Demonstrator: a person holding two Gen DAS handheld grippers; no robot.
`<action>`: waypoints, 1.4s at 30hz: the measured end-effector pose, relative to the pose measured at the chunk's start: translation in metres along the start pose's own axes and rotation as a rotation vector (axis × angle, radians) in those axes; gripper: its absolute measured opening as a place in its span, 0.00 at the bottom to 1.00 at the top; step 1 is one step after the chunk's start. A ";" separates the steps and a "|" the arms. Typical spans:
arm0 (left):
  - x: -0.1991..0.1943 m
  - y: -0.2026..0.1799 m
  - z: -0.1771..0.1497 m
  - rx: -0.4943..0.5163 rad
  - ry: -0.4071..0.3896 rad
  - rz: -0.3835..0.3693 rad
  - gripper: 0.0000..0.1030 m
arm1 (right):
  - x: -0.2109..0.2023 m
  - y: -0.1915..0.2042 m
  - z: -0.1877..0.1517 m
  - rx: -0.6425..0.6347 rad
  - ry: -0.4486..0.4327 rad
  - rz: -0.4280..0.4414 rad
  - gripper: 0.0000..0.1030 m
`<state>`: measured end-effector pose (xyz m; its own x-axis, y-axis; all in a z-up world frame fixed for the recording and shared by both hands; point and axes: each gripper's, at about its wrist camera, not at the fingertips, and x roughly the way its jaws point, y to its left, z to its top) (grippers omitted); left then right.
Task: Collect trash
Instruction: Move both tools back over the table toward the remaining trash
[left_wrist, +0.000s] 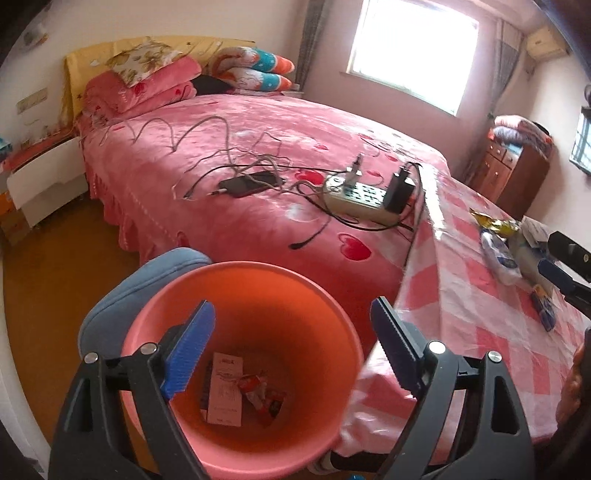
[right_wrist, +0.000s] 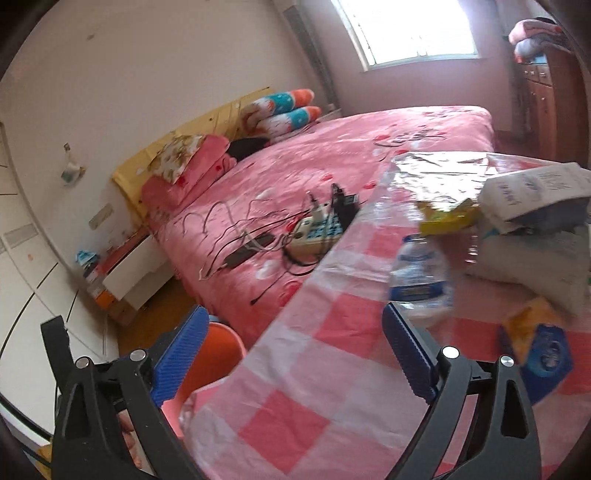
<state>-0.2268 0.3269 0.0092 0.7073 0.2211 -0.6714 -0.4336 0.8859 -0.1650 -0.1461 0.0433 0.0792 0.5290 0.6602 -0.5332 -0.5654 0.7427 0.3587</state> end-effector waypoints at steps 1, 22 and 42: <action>0.000 -0.007 0.001 0.009 0.009 0.002 0.84 | -0.004 -0.004 -0.001 -0.002 -0.012 -0.006 0.93; -0.007 -0.114 0.001 0.165 0.041 -0.084 0.84 | -0.055 -0.066 -0.007 0.021 -0.059 -0.085 0.95; -0.012 -0.200 -0.010 0.313 0.079 -0.197 0.84 | -0.100 -0.133 -0.004 0.084 -0.109 -0.242 0.95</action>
<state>-0.1543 0.1434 0.0426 0.7094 0.0131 -0.7047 -0.0937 0.9927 -0.0759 -0.1263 -0.1217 0.0821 0.7099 0.4673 -0.5269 -0.3626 0.8839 0.2954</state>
